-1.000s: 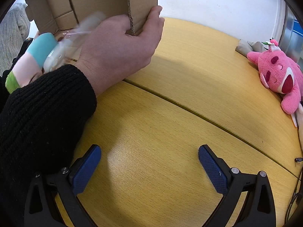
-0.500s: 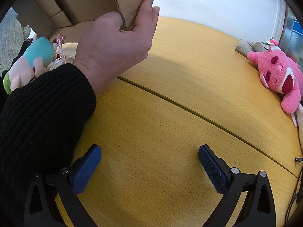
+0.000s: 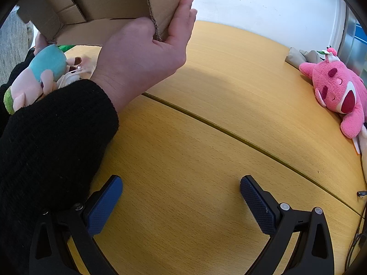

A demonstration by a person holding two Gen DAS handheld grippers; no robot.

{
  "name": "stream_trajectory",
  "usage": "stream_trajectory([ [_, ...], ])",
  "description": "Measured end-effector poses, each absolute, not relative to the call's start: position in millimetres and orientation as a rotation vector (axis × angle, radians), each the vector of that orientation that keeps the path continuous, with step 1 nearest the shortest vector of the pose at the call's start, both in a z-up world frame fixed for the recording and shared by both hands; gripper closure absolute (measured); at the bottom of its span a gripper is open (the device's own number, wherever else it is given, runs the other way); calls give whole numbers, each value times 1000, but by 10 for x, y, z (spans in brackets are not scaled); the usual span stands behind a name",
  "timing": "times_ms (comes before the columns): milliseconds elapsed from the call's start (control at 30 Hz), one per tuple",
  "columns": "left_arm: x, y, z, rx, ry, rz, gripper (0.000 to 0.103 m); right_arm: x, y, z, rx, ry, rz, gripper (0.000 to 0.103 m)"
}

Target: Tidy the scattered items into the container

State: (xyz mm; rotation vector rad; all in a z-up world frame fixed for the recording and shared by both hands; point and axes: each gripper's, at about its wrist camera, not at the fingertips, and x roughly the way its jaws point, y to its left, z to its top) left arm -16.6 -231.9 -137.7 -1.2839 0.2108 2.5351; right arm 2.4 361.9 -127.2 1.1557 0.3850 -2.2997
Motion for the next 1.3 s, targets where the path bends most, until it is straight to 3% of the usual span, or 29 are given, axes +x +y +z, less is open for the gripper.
stream_trajectory([
  [1300, -179, -2321, -1432, -1284, 211, 2535, 0, 31, 3621, -1272, 1155, 385, -2299, 0],
])
